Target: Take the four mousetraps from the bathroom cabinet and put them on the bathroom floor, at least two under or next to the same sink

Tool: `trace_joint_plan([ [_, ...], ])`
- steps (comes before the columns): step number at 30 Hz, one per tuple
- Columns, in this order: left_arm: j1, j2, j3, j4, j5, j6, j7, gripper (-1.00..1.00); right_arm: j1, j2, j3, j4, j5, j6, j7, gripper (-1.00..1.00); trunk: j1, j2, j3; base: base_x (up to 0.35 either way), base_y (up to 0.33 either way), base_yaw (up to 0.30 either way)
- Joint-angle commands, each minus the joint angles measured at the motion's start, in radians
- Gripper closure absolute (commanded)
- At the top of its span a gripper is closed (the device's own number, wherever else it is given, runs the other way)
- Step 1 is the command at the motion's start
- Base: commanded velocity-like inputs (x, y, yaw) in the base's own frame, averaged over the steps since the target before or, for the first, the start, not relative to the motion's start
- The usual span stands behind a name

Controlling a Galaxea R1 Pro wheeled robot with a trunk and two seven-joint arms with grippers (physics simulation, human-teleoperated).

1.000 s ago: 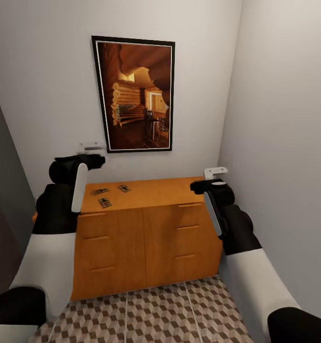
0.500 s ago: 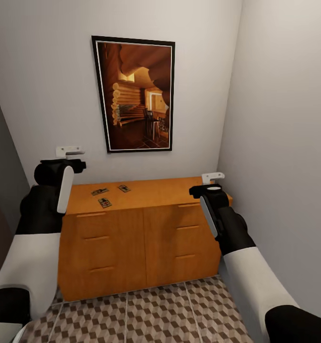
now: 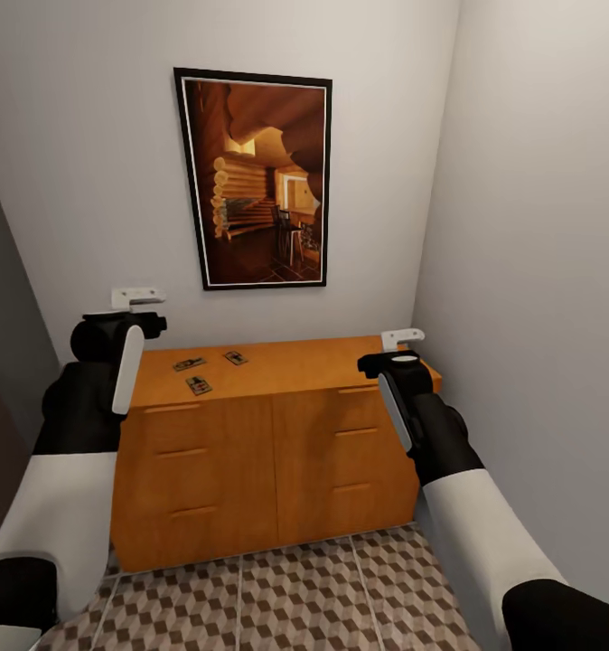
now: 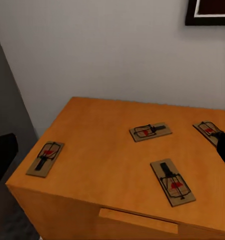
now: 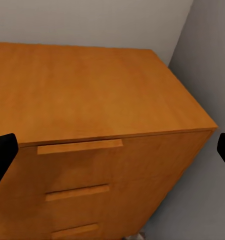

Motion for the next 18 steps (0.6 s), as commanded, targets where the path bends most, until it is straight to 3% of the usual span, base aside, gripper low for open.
trace_joint_plan([
  [1,0.0,-0.003,0.0,0.0,0.007,0.003,0.007,-1.0,-0.001,0.0,0.001,0.0,0.006,0.007,0.0,-1.0,0.0,-0.001,-0.001,0.082,0.0,0.0],
  [7,0.018,-0.017,-0.001,0.008,0.008,0.004,0.007,-1.0,0.0,0.0,0.001,0.009,0.005,0.029,0.0,-1.0,0.0,-0.001,-0.001,0.218,0.0,0.0],
  [12,0.042,-0.029,-0.003,0.065,0.015,0.004,0.006,-1.0,0.0,0.003,0.002,0.012,0.005,0.079,0.001,-1.0,0.0,-0.001,-0.001,0.312,0.0,0.0],
  [18,0.077,-0.071,-0.002,0.092,0.083,0.001,0.005,-1.0,0.0,0.009,0.002,0.017,0.005,0.088,0.001,-1.0,0.0,-0.001,-0.001,0.124,0.0,0.0],
])
